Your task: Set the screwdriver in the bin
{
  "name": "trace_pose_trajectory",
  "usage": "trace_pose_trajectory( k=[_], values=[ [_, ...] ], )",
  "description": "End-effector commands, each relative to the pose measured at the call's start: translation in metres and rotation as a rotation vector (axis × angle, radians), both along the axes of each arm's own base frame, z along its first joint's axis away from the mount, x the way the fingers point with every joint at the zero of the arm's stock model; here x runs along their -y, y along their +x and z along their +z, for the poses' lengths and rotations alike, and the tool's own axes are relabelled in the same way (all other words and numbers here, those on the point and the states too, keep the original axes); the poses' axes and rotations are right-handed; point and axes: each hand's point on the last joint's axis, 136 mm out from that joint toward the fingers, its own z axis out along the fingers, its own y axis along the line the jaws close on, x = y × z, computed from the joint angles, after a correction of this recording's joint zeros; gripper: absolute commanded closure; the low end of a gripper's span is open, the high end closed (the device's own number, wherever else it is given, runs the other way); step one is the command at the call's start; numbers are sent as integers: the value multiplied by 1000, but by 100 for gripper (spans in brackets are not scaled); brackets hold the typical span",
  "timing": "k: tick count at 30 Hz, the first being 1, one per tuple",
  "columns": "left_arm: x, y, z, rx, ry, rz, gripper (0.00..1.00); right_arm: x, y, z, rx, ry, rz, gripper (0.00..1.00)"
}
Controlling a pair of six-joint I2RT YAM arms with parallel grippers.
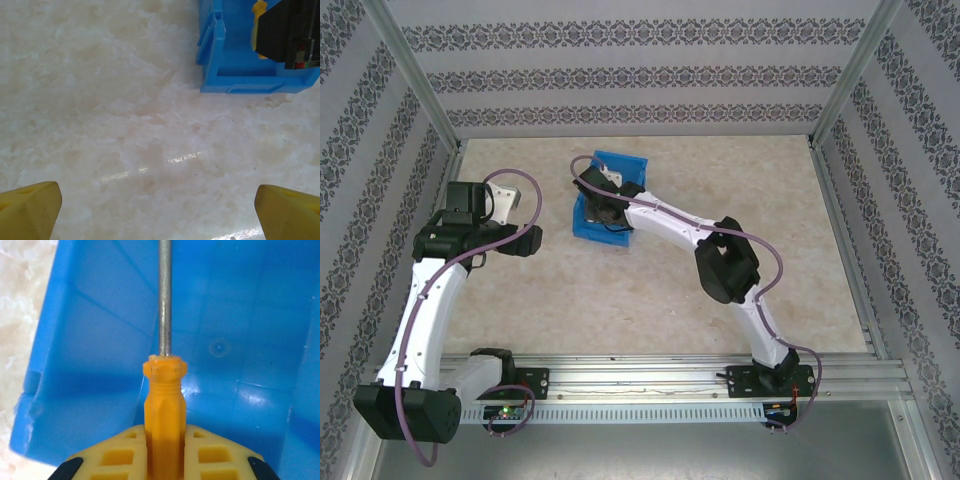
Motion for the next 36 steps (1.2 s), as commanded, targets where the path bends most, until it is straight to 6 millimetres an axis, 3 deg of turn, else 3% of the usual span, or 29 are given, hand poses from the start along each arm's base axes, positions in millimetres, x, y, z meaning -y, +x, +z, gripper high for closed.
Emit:
trace_pose_trajectory(
  k=[1,26,36],
  values=[
    [-2,-3,6,14,3,3,1,-9,9,-2,-4,34,-22,85],
    [-4,-9,10,11,11,8,1,-7,18,-58,-120,11,-70,80],
    [-3,-12,7,-1,0,13,1,-1,19,-55,-122,-1,-69,69]
  ],
)
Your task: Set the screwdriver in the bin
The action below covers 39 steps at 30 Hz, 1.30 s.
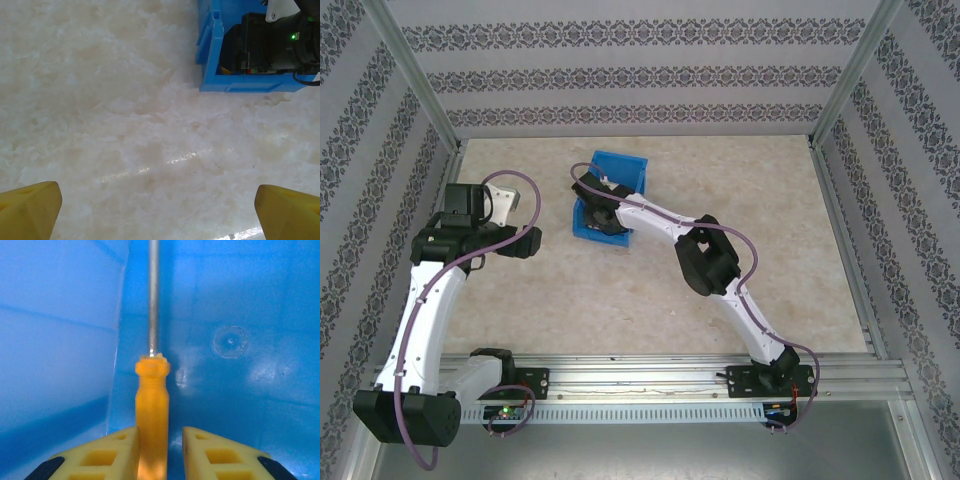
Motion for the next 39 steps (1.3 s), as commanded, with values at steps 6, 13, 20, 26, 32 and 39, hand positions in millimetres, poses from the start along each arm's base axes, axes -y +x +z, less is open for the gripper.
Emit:
trace_pose_trajectory(
  k=[6,13,20,26,32,39],
  values=[
    [-4,-10,4,-12,4,18,1,9,5,25,29,-11,-3,65],
    [-7,-12,8,-6,24,22,1,13,2,81,135,-18,36,61],
    [-11,-11,9,3,39,36,1,24,-16,159,289,-40,99,58],
    [-2,-10,10,35,-18,25,1,34,-66,210,441,-73,255,53],
    [0,0,9,80,-54,48,1,91,-128,207,515,-78,310,48],
    [3,19,8,152,-105,76,0,196,-183,193,609,-82,192,38]
  ],
)
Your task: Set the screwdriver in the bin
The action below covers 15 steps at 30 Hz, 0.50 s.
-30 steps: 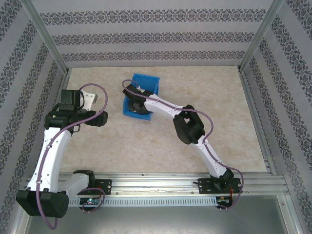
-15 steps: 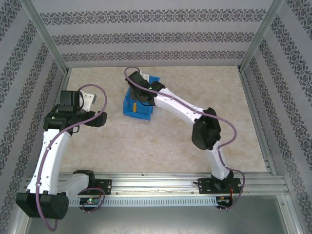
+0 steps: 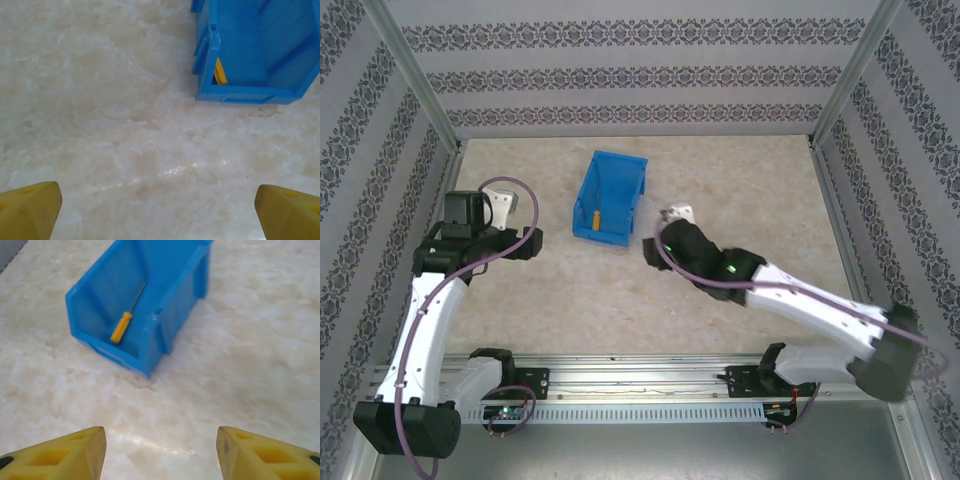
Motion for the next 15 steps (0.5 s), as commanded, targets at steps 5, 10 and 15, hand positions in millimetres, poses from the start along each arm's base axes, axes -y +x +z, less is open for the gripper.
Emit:
trace_pose_trajectory(
  k=[5,10,15],
  values=[
    [-5,35,9,101,-51,73,2,92,-26,4,172,-23,-149,26],
    [-16,51,-3,99,-35,146,0,126,-30,23,292,-23,-210,16],
    [-30,66,-15,98,-7,228,1,141,-17,40,318,-62,-258,2]
  ],
)
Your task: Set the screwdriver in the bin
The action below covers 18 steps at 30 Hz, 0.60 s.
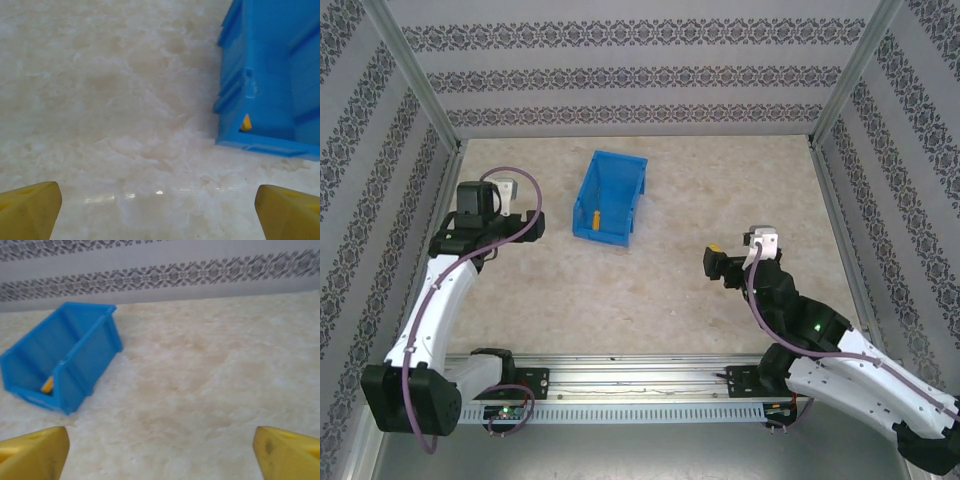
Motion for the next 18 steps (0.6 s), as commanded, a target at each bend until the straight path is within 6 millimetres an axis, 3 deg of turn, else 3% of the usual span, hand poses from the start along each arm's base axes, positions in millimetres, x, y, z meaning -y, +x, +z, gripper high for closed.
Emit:
trace_pose_trajectory(
  k=[1,8,13,18],
  values=[
    [-17,18,3,50,18,98,1,10,14,13,16,-76,-46,2],
    [-28,30,-20,34,62,148,1,30,51,-3,-79,-35,-116,2],
    [-38,27,-34,47,146,150,1,59,75,-17,-65,78,-201,2],
    [-39,19,-47,122,160,148,1,100,88,-36,10,-34,-326,2]
  ],
)
